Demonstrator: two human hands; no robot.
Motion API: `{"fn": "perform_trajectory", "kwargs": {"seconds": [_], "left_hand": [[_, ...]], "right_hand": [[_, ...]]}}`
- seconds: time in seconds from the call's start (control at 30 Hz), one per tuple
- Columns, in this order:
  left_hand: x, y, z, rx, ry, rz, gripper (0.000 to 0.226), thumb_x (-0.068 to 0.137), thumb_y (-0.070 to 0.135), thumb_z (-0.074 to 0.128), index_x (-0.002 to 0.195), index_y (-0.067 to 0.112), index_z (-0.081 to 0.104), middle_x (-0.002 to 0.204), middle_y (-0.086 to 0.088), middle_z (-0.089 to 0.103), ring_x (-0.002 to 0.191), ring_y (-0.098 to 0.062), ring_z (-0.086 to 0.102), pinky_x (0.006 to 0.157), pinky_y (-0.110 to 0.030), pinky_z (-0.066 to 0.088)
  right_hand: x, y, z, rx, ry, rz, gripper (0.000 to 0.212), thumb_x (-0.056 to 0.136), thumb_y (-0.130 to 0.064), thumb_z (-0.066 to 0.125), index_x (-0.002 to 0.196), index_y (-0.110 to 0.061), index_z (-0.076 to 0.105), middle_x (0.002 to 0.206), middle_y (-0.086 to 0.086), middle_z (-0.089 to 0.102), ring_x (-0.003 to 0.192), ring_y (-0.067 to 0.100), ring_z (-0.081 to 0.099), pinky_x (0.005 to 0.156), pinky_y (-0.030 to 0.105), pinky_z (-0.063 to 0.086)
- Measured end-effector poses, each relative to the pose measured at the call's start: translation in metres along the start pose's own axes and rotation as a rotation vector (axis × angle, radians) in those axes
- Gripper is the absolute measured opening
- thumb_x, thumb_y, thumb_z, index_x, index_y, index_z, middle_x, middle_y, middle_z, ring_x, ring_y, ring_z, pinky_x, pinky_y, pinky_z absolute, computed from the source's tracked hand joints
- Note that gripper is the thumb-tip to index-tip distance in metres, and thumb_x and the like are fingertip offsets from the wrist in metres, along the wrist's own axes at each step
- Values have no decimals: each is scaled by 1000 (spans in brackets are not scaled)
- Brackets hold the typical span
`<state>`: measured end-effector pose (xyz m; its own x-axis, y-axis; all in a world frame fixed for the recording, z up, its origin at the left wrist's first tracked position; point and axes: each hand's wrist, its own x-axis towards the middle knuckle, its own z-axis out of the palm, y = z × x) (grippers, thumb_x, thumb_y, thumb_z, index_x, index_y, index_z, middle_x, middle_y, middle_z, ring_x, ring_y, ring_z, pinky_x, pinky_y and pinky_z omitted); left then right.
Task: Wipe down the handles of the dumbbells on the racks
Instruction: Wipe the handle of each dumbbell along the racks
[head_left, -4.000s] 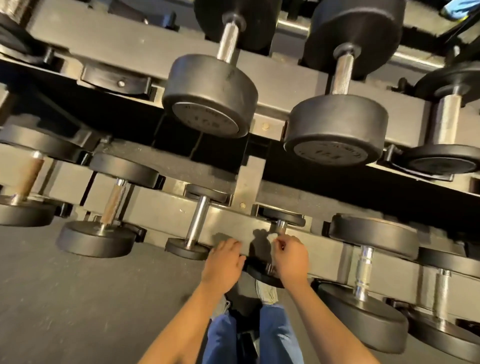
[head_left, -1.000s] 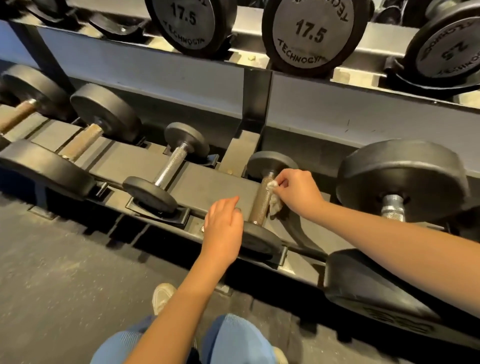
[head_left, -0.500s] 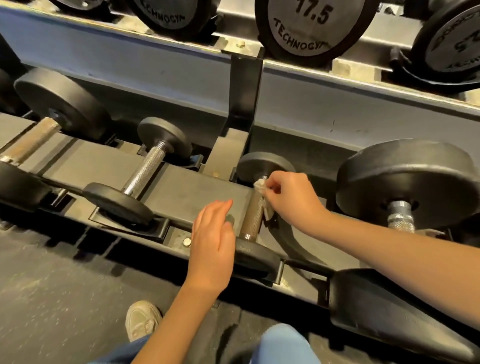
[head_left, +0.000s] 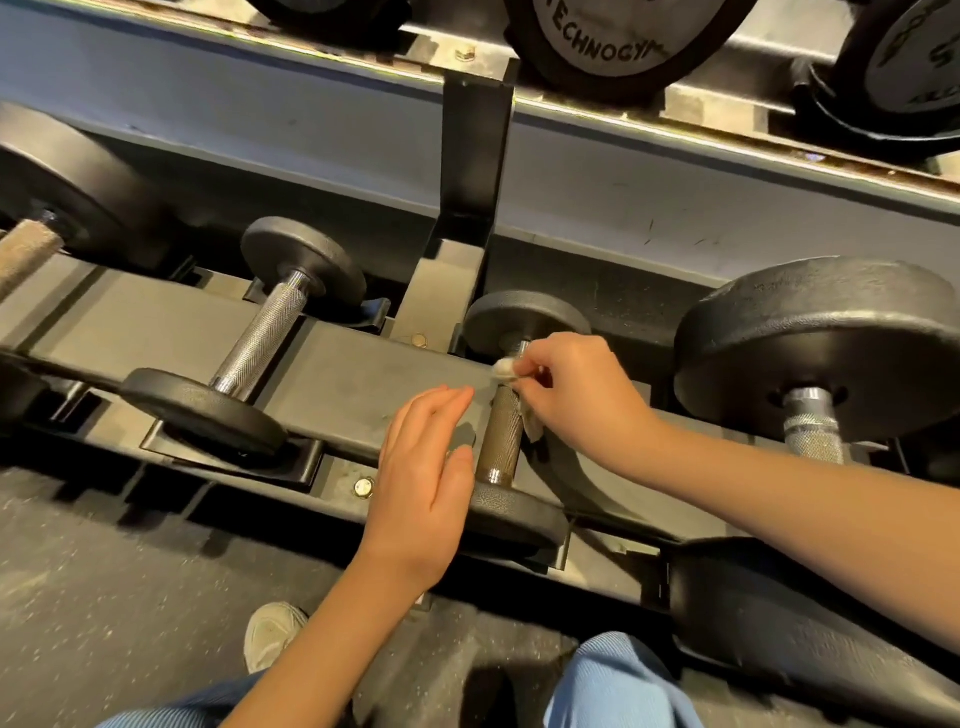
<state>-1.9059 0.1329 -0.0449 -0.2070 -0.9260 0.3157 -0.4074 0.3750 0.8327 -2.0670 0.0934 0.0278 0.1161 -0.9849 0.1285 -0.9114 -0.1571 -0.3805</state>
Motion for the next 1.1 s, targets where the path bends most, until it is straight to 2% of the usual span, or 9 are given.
{"fn": "perform_trajectory", "kwargs": {"seconds": [0.13,0.23,0.4,0.63,0.7,0.87,0.93,1.0,1.1], "left_hand": [[0,-1,-5,-72,-76,-117,56,84,50,21,137,36,28,138,20,33,134,3,26,112,-16,19],[1,0,-7,-91,-124,-188,57,83,54,19,138,40,20,146,21,25,138,6,17,116,-19,13],[-1,5,-9,-91,-159,-225,53,88,41,20,141,38,16,147,24,17,142,5,10,120,-28,9],[0,5,-10,-80,-168,-229,60,88,41,21,147,31,19,146,23,17,141,5,10,120,-27,9],[0,5,-10,-90,-167,-242,62,87,41,22,148,30,21,145,23,19,141,5,11,120,-26,9],[1,4,-9,-104,-154,-244,60,87,39,23,146,31,24,143,23,21,139,7,14,115,-18,9],[1,3,-8,-106,-150,-243,59,87,38,24,146,31,26,143,23,22,137,8,15,113,-14,10],[2,3,-8,-110,-147,-243,59,86,38,26,145,30,30,140,24,26,135,10,18,109,-9,11],[2,4,-9,-167,-123,-253,50,87,36,32,136,34,39,129,30,36,126,12,29,102,-5,20]], "right_hand": [[-11,-5,2,44,-119,-56,4,88,-17,64,87,-16,68,84,-11,52,75,0,50,64,8,37],[-1,-2,-1,41,-83,-27,10,88,-15,64,79,-19,63,76,-13,54,70,-1,52,60,7,40],[9,5,-3,-44,40,-17,9,91,-16,60,87,-11,66,84,-1,60,78,9,57,72,20,46],[-13,-4,1,30,-126,-86,3,88,-18,66,90,-17,68,84,-14,50,75,-3,49,64,6,36],[-7,-3,-1,25,-123,-74,3,87,-18,66,85,-19,67,80,-14,52,72,-4,50,64,6,38],[8,4,-3,-26,10,-10,6,89,-14,63,89,-12,68,88,-1,59,84,11,56,72,14,41],[0,3,-2,9,-41,-35,6,88,-15,64,90,-13,70,88,-6,57,82,6,54,75,16,42],[-12,-1,-1,55,-127,-93,4,86,-13,68,88,-14,71,80,-18,50,76,-3,49,72,9,37],[-20,-6,1,68,-240,-148,5,83,-11,70,87,-13,73,74,-23,45,72,-10,45,67,5,31]]}}
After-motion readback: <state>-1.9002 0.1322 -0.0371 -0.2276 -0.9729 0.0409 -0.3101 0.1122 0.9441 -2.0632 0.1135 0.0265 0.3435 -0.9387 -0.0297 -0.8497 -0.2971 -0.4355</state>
